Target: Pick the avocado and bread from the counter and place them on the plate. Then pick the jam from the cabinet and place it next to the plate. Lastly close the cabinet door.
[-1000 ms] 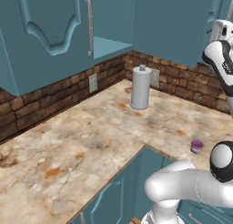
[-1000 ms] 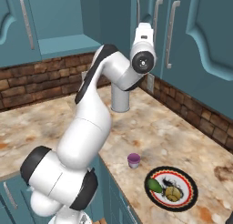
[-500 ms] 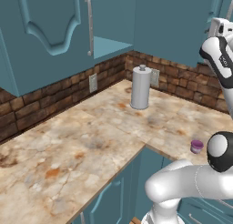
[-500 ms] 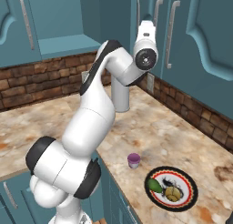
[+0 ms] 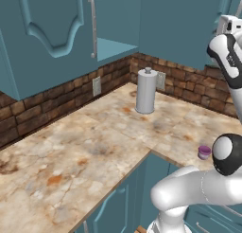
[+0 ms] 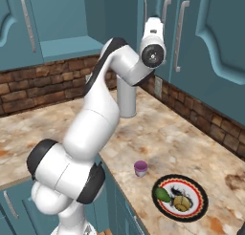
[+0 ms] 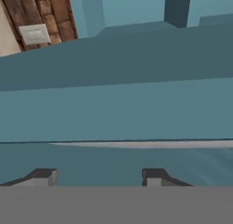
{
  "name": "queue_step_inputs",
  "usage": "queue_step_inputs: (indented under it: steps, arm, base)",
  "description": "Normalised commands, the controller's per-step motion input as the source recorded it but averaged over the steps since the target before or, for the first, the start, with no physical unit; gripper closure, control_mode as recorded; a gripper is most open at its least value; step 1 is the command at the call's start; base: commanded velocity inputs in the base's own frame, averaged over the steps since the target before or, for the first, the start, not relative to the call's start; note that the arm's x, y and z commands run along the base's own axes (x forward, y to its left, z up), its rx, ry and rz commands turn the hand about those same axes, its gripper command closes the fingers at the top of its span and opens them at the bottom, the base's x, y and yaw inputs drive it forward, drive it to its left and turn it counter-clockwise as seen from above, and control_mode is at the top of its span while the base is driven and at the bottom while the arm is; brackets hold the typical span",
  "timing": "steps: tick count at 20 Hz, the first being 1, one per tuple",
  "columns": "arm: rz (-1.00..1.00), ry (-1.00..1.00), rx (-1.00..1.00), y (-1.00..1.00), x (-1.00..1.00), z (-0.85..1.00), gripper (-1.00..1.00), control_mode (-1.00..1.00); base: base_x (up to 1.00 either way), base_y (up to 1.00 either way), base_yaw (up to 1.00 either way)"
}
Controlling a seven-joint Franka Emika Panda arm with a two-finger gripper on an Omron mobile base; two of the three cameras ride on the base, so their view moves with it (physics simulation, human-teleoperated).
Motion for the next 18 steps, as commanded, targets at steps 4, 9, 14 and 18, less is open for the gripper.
queue_step_inputs:
  steps: [4, 9, 14, 18]
  arm:
    - [0.07, 0.03, 0.00, 0.72, 0.26, -0.33, -1.00, -1.00]
    - [0.11, 0.00, 0.00, 0.95, 0.11, -0.37, -1.00, -1.00]
    - [0.15, -0.01, -0.01, 1.00, 0.00, -0.18, -1.00, -1.00]
    - [0.16, -0.07, -0.01, 0.99, -0.03, -0.02, -1.00, -1.00]
  base:
    - [0.00, 0.00, 0.00]
    - [0.00, 0.00, 0.00]
    - [0.00, 0.00, 0.00]
    - [0.00, 0.00, 0.00]
